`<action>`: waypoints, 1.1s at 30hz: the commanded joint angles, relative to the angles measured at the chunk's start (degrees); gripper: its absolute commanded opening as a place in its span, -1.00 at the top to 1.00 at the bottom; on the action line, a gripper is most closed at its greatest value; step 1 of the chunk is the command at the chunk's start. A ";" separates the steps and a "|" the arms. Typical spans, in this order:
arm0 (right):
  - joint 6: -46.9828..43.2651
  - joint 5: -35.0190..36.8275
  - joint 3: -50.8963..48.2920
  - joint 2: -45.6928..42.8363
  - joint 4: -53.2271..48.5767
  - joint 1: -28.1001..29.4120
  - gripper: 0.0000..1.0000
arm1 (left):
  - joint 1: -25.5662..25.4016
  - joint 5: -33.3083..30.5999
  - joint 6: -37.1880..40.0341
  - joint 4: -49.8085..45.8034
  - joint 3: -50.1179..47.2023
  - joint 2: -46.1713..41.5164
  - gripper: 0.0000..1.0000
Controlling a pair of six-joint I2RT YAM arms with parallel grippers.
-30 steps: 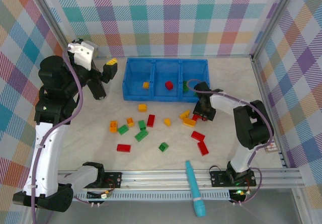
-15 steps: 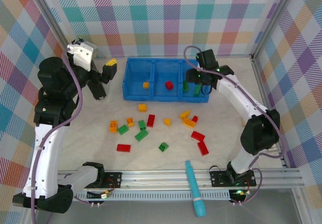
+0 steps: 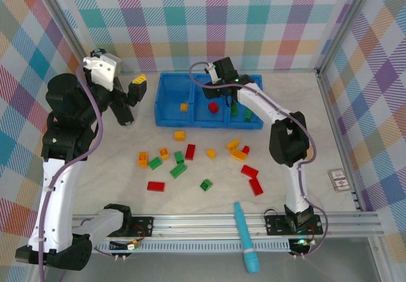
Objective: Sort the legos into containers by color
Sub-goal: Place the lego in the container.
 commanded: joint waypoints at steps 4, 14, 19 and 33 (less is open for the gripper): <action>-7.27 2.56 2.46 4.11 -0.46 1.14 0.01 | 0.60 -0.24 0.27 1.23 -0.76 -0.82 -1.00; -11.17 2.38 4.47 8.84 -2.53 2.08 -0.14 | 0.54 0.22 0.36 1.33 0.19 1.78 -1.00; -11.72 2.62 4.39 8.51 -2.80 2.16 -0.27 | 0.69 1.20 0.19 3.68 -1.88 0.01 -0.99; -11.54 3.32 9.38 4.36 -9.27 3.86 -0.51 | 0.65 1.19 -0.17 3.97 -1.77 0.19 -1.00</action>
